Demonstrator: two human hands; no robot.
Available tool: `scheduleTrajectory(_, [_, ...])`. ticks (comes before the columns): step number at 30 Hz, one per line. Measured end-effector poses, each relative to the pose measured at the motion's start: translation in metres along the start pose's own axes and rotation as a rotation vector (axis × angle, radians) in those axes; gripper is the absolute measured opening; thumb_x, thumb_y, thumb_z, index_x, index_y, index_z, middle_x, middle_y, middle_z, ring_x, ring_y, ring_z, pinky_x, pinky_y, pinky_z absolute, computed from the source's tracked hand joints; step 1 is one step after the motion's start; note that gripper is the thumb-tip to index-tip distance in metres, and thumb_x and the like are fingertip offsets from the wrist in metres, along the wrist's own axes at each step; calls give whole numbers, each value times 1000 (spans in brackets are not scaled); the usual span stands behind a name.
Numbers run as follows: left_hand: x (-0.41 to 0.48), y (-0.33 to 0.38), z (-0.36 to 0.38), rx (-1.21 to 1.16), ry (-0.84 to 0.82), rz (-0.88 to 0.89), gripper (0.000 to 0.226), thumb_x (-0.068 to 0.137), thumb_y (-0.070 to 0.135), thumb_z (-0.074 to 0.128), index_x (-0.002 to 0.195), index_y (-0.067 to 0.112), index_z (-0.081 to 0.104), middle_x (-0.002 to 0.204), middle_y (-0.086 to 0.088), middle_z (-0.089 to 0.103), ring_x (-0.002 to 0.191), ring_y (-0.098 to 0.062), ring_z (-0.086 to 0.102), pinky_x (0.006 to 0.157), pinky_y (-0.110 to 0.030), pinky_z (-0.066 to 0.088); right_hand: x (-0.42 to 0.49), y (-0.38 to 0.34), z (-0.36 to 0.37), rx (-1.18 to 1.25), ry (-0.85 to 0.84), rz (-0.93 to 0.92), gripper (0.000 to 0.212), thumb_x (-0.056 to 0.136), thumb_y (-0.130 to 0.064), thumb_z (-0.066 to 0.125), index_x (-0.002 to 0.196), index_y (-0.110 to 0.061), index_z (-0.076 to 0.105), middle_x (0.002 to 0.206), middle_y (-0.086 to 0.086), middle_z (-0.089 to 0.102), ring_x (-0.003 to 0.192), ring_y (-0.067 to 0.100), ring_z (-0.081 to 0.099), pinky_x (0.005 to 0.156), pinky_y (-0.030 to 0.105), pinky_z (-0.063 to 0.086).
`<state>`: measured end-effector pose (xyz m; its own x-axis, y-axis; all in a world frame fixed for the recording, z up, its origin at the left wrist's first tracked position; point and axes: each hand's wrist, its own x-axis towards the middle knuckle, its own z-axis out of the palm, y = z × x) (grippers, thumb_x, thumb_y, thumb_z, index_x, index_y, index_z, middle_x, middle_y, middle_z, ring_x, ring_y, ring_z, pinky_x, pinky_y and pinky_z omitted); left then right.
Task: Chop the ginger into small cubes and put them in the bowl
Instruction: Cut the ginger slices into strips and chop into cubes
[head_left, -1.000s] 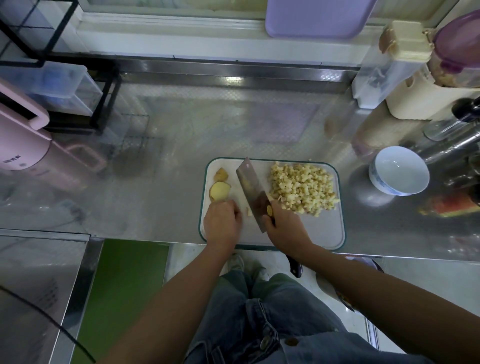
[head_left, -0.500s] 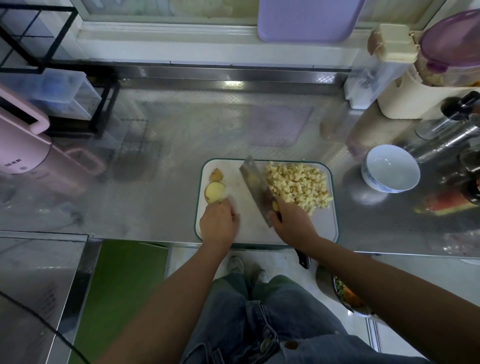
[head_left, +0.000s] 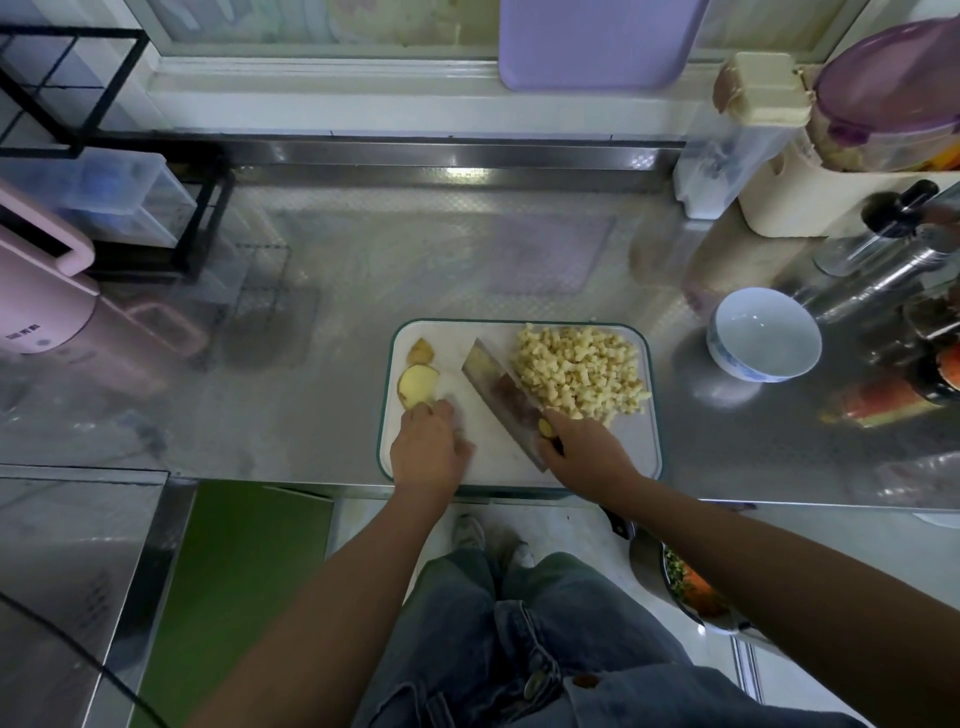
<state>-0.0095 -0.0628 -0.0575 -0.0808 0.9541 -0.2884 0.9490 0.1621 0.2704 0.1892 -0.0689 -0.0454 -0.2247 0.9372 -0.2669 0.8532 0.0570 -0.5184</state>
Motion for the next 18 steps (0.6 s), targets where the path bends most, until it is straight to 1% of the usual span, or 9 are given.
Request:
scheduleTrajectory(2, [-2,2,2,4,-6,-9,51,82,40,67,125,17,49,119,-8,49,112,-26,48,86,-38,48,0,9,-4,-2,49,79,17,98,-25,46,100,-9,52,74,8,57,69,29,56,60,32,41])
scheduleTrajectory(3, [-3,3,3,7,-9,-15,52,81,40,68,123,16,49,119,-9,47,112,-26,47,87,-39,48,1,13,-8,13,78,109,16,98,-25,46,98,-10,51,71,6,54,67,27,54,58,31,39])
scheduleTrajectory(5, [-7,7,4,28,-4,-32,51,80,41,68,122,17,50,119,-9,46,112,-27,46,90,-41,48,0,19,-14,44,108,95,13,97,-23,48,90,-13,47,65,1,47,63,24,50,54,29,32])
scheduleTrajectory(6, [-9,9,5,45,4,-39,50,80,41,67,121,17,50,119,-9,46,112,-27,46,92,-41,48,-2,20,-16,54,94,67,12,96,-23,50,89,-14,47,65,0,48,63,24,50,53,29,32])
scheduleTrajectory(9, [-16,12,10,86,49,-46,48,81,35,64,122,14,50,119,-10,47,109,-27,47,95,-40,44,-14,23,-10,58,-3,-19,17,96,-25,50,104,-11,54,71,1,54,66,23,53,55,27,34])
scheduleTrajectory(11, [-21,12,13,103,67,-36,51,82,33,62,126,13,47,122,-11,47,110,-27,47,97,-40,42,-23,29,-4,3,-55,-53,20,97,-29,49,110,-15,52,72,1,54,66,24,54,53,23,32])
scheduleTrajectory(14, [-26,10,15,98,66,-30,60,84,36,63,133,12,38,129,-11,44,115,-27,44,100,-38,38,-27,37,-4,-22,20,18,32,98,-29,47,124,-12,51,71,4,56,63,23,53,53,26,35])
scheduleTrajectory(16, [-30,8,15,74,75,-53,64,85,40,63,135,11,35,132,-10,42,119,-26,41,101,-35,39,-25,39,-6,-21,71,80,27,99,-29,46,117,-9,53,69,4,53,61,23,51,53,28,33])
scheduleTrajectory(18, [-35,5,14,66,99,-89,65,87,44,62,136,11,35,134,-10,40,121,-25,38,101,-34,39,-23,33,-6,-2,76,77,22,98,-28,46,107,-9,52,69,5,52,66,29,56,56,30,33])
